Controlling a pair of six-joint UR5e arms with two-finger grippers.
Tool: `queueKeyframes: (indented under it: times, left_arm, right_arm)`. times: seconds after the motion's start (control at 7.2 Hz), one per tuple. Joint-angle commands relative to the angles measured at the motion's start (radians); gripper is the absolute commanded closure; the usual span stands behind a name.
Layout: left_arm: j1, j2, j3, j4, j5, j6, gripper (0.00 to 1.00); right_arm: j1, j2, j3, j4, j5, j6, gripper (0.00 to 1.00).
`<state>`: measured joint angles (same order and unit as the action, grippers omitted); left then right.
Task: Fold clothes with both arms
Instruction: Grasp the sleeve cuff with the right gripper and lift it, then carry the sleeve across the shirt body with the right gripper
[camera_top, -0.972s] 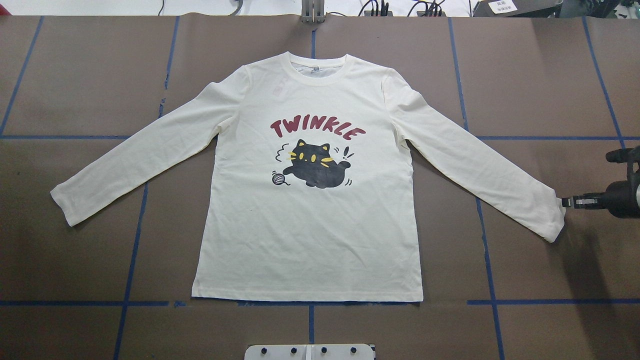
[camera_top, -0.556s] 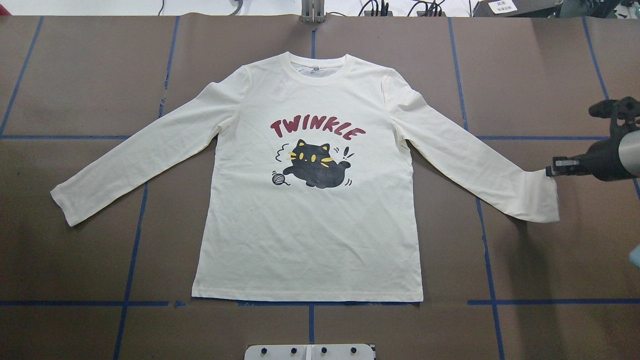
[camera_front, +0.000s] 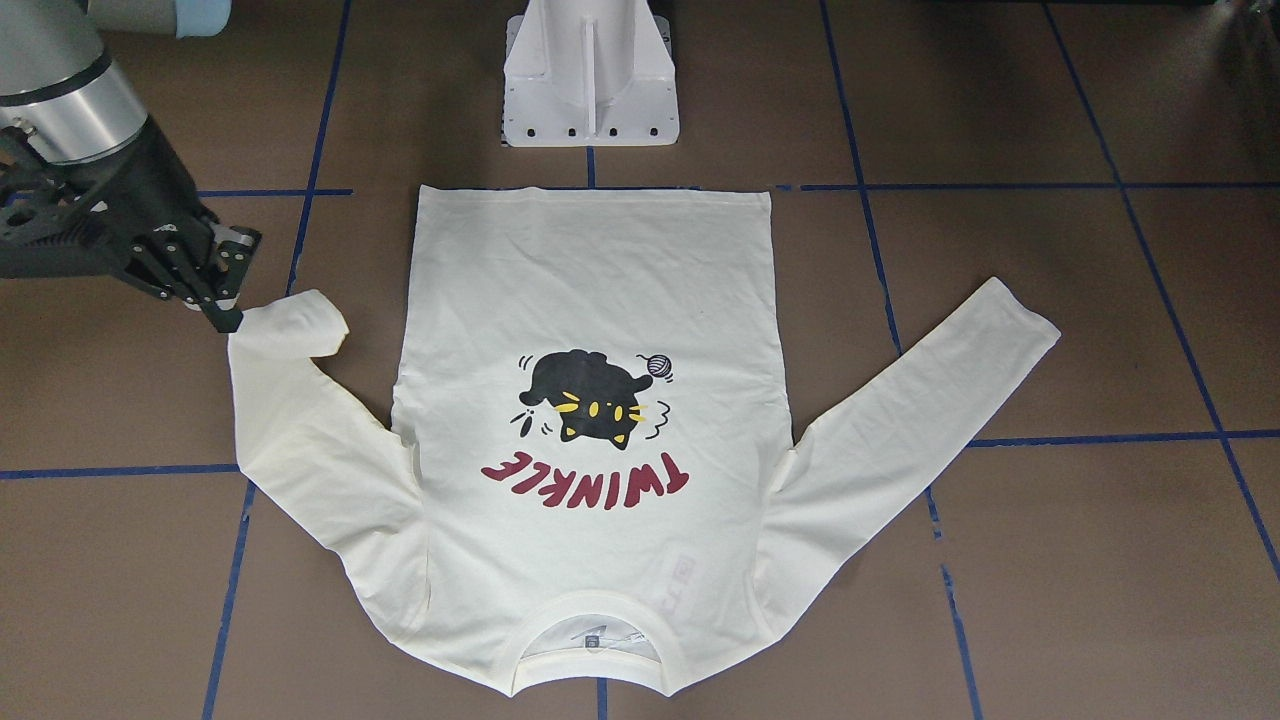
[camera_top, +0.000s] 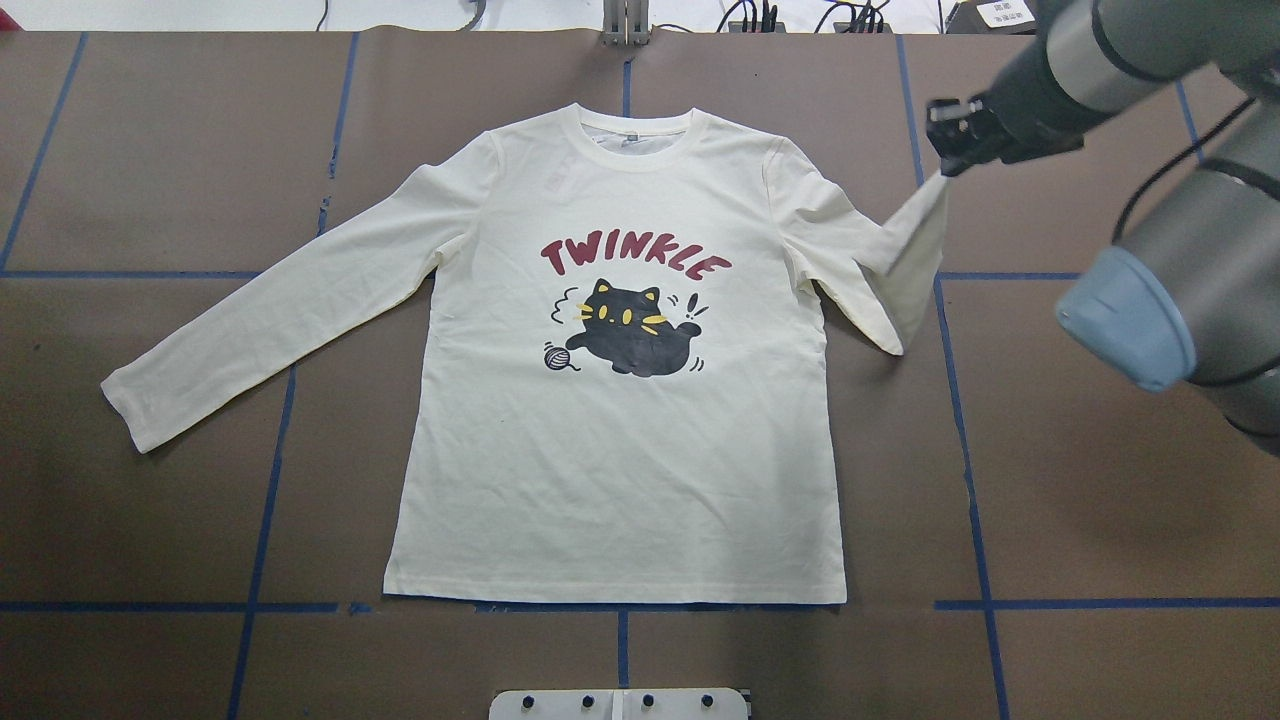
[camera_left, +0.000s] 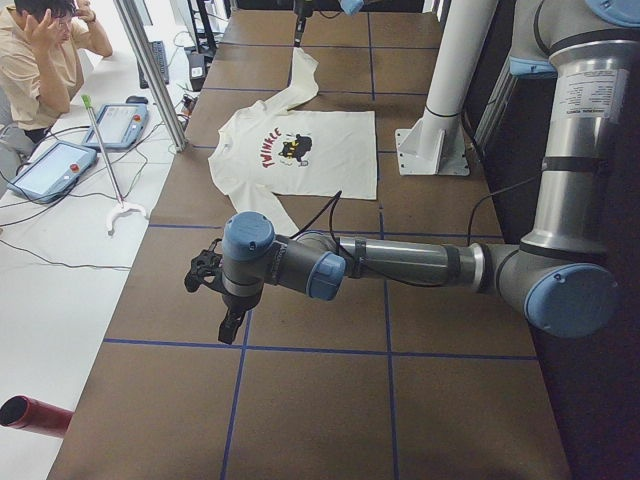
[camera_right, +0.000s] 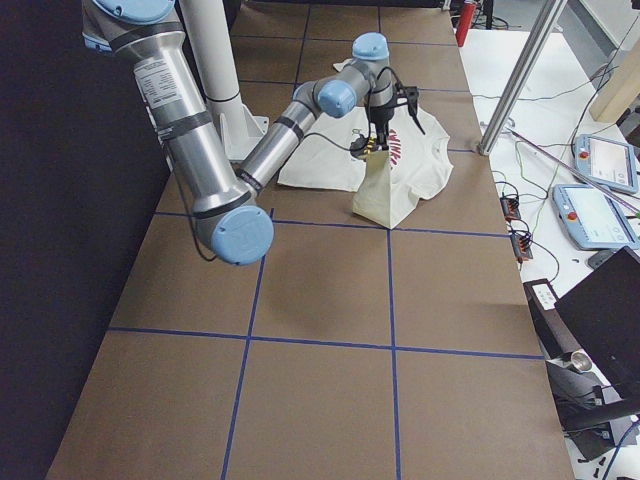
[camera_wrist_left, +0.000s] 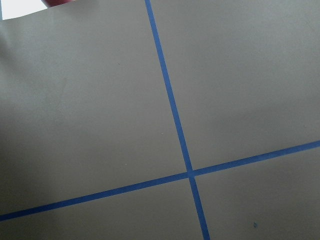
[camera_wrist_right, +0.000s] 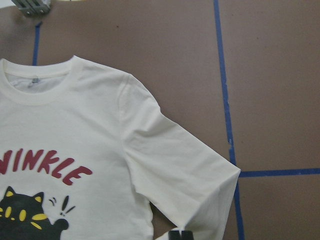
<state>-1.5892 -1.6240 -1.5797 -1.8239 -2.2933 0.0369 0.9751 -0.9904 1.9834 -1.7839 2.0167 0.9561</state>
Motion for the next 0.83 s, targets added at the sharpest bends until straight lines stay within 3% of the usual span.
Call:
queueKeyframes:
  times: [0.0,0.14,0.42,0.69]
  left_arm:
    - [0.0,-0.001,0.001,0.0,0.0,0.0,0.0]
    - [0.0,-0.001,0.0,0.0,0.0,0.0,0.0]
    - [0.0,0.001,0.003,0.0,0.0,0.0,0.0]
    - [0.0,0.0,0.003,0.0,0.0,0.0,0.0]
  right_arm:
    - [-0.003,0.334,-0.162,-0.095,-0.056,-0.007,1.0]
    - [-0.036,0.428,-0.245,-0.095,-0.096,-0.004,1.0]
    - [-0.279,0.499,-0.36,-0.037,-0.377,0.036,1.0]
    - [-0.401,0.602,-0.709,0.285,-0.503,0.2,1.0]
